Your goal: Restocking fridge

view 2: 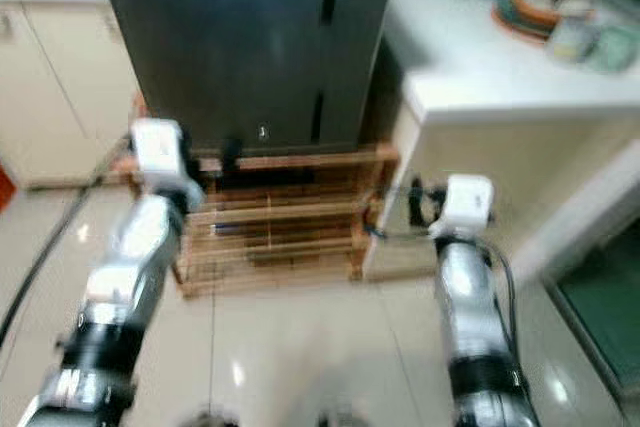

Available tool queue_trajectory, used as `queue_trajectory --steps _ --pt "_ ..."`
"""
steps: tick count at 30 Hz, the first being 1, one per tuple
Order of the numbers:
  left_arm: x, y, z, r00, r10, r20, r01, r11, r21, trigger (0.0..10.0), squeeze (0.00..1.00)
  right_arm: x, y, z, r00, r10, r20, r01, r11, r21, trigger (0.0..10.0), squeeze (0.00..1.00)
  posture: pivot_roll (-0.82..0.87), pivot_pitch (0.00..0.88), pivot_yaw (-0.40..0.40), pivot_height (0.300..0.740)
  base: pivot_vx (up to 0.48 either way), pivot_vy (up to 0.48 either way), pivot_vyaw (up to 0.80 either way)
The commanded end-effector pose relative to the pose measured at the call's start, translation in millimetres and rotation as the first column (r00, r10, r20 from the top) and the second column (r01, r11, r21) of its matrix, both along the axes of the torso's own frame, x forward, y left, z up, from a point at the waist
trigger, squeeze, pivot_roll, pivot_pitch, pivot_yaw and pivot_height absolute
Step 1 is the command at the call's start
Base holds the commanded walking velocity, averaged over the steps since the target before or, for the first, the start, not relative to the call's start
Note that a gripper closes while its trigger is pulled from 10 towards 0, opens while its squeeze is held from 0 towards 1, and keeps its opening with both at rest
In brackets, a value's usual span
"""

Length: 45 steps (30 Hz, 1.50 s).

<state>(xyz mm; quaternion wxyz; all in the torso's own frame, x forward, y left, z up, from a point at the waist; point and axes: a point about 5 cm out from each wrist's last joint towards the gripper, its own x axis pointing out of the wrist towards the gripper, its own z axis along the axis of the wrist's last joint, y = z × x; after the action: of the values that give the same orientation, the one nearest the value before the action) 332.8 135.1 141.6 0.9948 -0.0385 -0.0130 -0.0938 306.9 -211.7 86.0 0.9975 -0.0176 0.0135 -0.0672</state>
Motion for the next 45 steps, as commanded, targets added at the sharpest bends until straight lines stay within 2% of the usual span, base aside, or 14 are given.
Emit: queue_trajectory --steps 1,3,5,7,12,14,15,16,23,29,35,43,44,45 --pt "2.0 4.8 1 1.0 0.006 -0.002 -0.006 1.0 -0.007 10.0 0.0 -1.4 1.8 2 1.0 0.001 0.013 -0.002 1.0 0.012 10.0 0.13 -0.07 0.0 -0.028 0.74 -0.296 0.382 -0.79" --pt "2.3 4.9 2 1.0 0.007 0.0 -0.007 1.0 -0.002 10.0 0.0 -3.0 2.0 1 1.0 0.003 0.011 -0.003 1.0 0.012 10.0 0.13 -0.07 0.0 -0.027 0.74 -0.294 0.384 -0.79" --pt "2.7 5.9 5 0.999 0.028 0.043 -0.031 0.997 0.069 10.0 0.0 -8.1 3.2 -2 1.0 0.016 0.011 -0.016 1.0 -0.005 10.0 0.13 -0.08 0.0 -0.026 0.74 -0.274 0.398 -0.77" --pt "4.6 6.0 3 0.998 0.058 0.04 -0.062 0.99 0.128 10.0 0.0 -13.6 6.3 -4 0.999 0.048 0.008 -0.047 0.998 -0.032 10.0 0.13 -0.08 0.0 -0.023 0.74 0.0 0.0 0.0" --pt "5.0 2.3 4 0.999 0.033 0.038 -0.035 0.998 0.053 10.0 0.0 -25.2 12.9 -6 0.994 0.112 0.01 -0.112 0.992 -0.052 10.0 0.12 -0.09 0.0 -0.018 0.74 0.0 0.163 0.0" --pt "5.0 1.0 4 0.999 0.026 0.042 -0.03 0.996 0.083 10.0 0.0 -31.0 15.6 -4 0.987 0.16 0.017 -0.158 0.985 -0.068 10.0 0.12 -0.09 0.0 -0.018 0.74 0.0 0.48 0.0" --pt "5.0 -0.3 2 0.999 0.022 0.033 -0.025 0.995 0.093 10.0 0.0 -40.8 18.5 -4 0.973 0.233 0.007 -0.231 0.969 -0.09 10.0 0.12 -0.1 0.0 -0.014 0.74 0.0 0.48 0.0" --pt "5.1 -0.6 1 0.999 0.023 0.03 -0.026 0.996 0.089 10.0 0.0 -44.5 19.3 -4 0.967 0.255 0.002 -0.254 0.962 -0.098 10.0 0.12 -0.11 0.0 -0.013 0.74 0.0 0.48 0.0" --pt "8.5 -4.8 -1 1.0 0.01 0.013 -0.011 0.997 0.079 10.0 0.0 -58.3 24.9 -3 0.945 0.327 -0.017 -0.326 0.936 -0.132 10.0 0.11 -0.14 0.0 -0.001 0.74 0.0 0.48 0.0" --pt "9.5 -11.7 3 0.999 -0.023 0.026 0.021 0.997 0.073 10.0 0.0 -56.8 20.6 -4 0.952 0.303 -0.03 -0.305 0.947 -0.106 10.0 0.11 -0.12 0.0 0.01 0.74 0.0 0.48 0.0" --pt "11.2 -10.2 3 0.999 -0.024 0.032 0.021 0.997 0.08 10.0 0.0 -49.7 10.8 0 0.968 0.249 -0.022 -0.25 0.965 -0.082 10.0 0.11 -0.1 0.0 -0.004 0.74 0.0 0.477 0.0" --pt "5.4 -7.4 4 0.998 -0.001 0.069 -0.007 0.994 0.106 10.0 0.0 -42.3 19.9 1 0.959 0.283 -0.023 -0.284 0.956 -0.071 10.0 0.11 -0.07 0.0 -0.019 0.74 0.0 0.414 0.0" --pt "4.6 -7.5 3 0.998 0.0 0.068 -0.01 0.989 0.147 10.0 0.0 -42.7 20.1 0 0.958 0.286 -0.026 -0.287 0.956 -0.065 10.0 0.11 -0.06 0.0 -0.021 0.74 0.0 0.0 0.0" --pt "4.1 -7.7 4 0.997 -0.004 0.074 -0.007 0.989 0.15 10.0 0.0 -42.9 20.1 -1 0.958 0.286 -0.027 -0.287 0.956 -0.064 10.0 0.11 -0.06 0.0 -0.022 0.74 0.0 0.0 0.0"
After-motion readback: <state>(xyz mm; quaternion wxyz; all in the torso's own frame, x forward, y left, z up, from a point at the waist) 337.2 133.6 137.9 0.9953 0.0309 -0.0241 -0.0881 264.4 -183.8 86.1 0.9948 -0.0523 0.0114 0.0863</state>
